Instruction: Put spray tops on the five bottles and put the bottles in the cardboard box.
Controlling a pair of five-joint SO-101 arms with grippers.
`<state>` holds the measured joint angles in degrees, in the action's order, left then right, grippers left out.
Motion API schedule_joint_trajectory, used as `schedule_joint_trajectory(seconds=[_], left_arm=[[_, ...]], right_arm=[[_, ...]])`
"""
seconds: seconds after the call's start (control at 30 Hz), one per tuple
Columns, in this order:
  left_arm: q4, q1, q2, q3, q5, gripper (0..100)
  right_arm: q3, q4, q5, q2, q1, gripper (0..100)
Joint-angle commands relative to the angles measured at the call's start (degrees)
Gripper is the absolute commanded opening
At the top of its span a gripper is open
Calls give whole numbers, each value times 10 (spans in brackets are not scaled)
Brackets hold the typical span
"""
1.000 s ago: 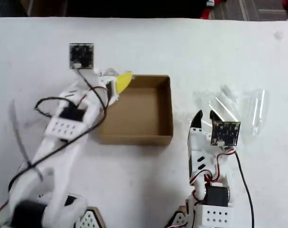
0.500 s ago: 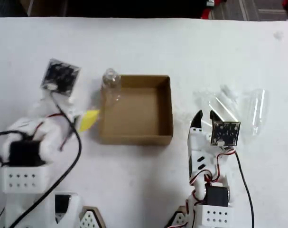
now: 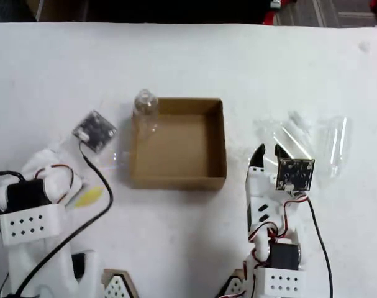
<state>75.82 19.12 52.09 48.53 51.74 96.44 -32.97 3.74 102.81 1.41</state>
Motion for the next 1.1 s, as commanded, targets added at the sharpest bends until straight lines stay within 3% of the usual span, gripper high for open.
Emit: schedule_joint_trajectory(seconds=[0.0, 0.13, 0.33, 0.57, 0.8, 0.93, 1.07], left_arm=[[-12, 26, -1, 18, 92, 320], [-21, 36, -1, 18, 98, 320], [-138, 33, -5, 22, 95, 321], [-118, -6, -7, 20, 91, 321], [-135, -77, -16, 11, 36, 321], [-158, -88, -118, -29, 33, 321], [-110, -90, -275, -129, 33, 321]], right_arm=[[4, 11, 9, 3, 7, 95], [4, 11, 9, 3, 7, 95], [4, 11, 9, 3, 7, 95], [4, 11, 9, 3, 7, 95], [4, 11, 9, 3, 7, 95], [4, 11, 9, 3, 7, 95], [4, 11, 9, 3, 7, 95]])
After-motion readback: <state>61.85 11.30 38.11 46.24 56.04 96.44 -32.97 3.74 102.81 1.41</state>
